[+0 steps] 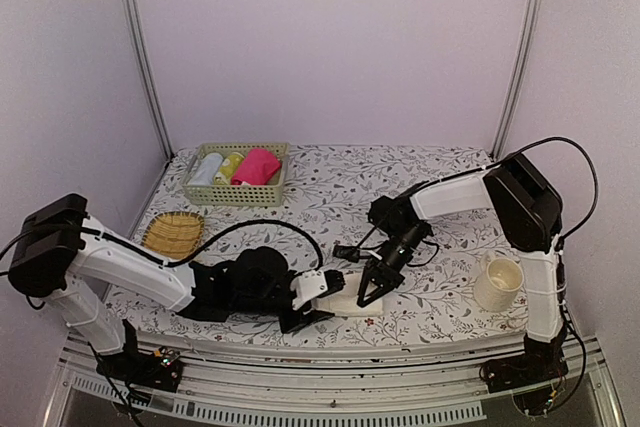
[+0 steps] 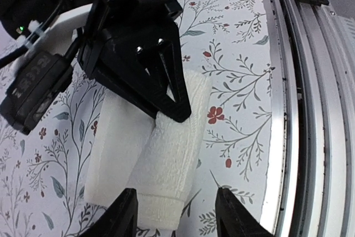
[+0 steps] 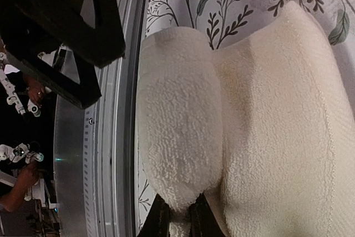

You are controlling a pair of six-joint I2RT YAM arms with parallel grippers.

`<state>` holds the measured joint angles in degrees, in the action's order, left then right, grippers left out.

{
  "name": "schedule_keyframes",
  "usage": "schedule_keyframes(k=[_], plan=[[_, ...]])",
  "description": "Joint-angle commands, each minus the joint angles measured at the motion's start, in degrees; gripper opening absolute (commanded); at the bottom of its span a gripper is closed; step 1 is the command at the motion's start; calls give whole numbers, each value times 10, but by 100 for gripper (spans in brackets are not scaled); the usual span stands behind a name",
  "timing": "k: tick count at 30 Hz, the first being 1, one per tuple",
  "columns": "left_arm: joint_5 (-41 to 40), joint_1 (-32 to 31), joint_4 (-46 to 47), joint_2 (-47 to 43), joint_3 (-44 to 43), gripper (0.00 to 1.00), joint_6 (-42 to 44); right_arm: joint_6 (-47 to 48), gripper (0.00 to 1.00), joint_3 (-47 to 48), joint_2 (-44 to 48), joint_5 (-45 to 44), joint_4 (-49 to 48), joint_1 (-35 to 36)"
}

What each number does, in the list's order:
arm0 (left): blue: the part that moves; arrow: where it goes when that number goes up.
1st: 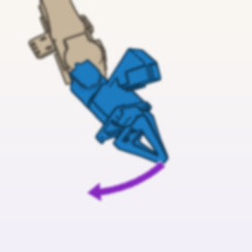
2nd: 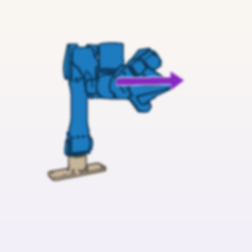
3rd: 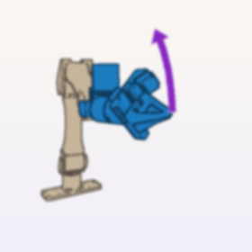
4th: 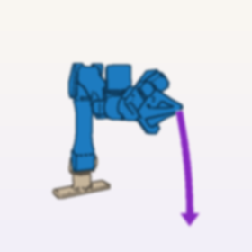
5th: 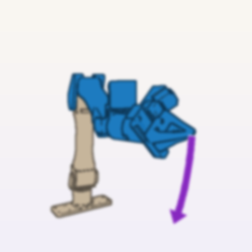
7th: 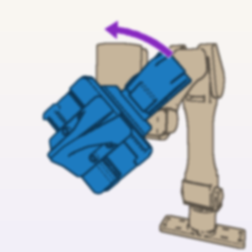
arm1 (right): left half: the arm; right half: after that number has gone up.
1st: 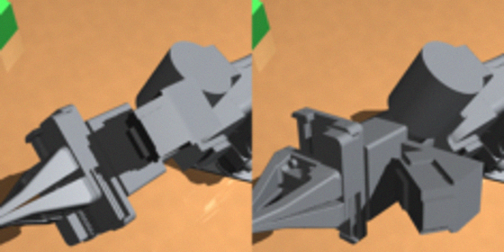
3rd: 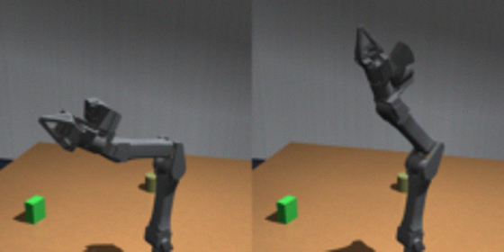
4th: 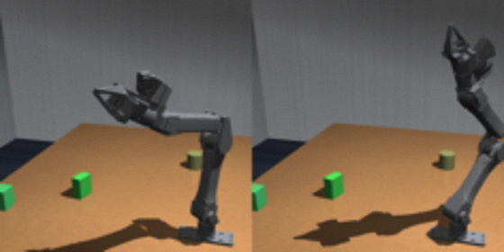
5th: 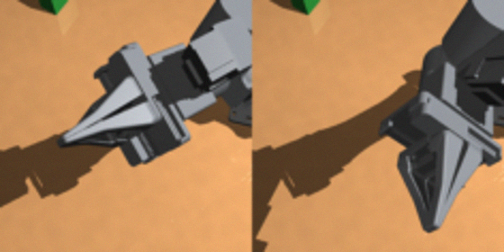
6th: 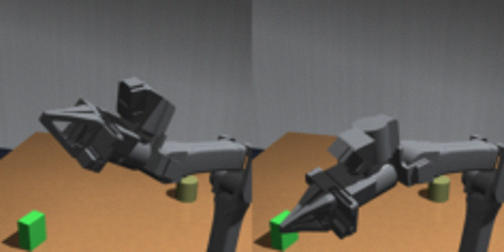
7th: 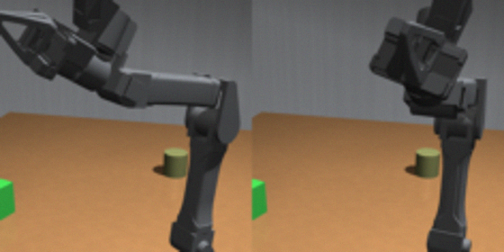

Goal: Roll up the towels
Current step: Roll the towel at the center of the board.

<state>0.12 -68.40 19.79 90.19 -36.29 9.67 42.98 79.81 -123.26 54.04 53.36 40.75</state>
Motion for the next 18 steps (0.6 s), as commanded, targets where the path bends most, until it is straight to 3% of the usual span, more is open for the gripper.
schedule_keyframes(k=[1,10,13,16,18], plan=[[-21,-16,3,49,-53,51,80,16,3,14,-37,27,40,-7],[-13,-16,-64,150,-135,44,122,11,3,22,-47,29,43,-8],[-22,-15,-73,164,-140,34,122,10,4,23,-45,29,41,-8],[-30,-13,-79,173,-145,18,117,10,5,23,-39,30,45,-9],[-22,-8,-89,174,-150,13,107,15,13,19,-21,30,55,-10]])
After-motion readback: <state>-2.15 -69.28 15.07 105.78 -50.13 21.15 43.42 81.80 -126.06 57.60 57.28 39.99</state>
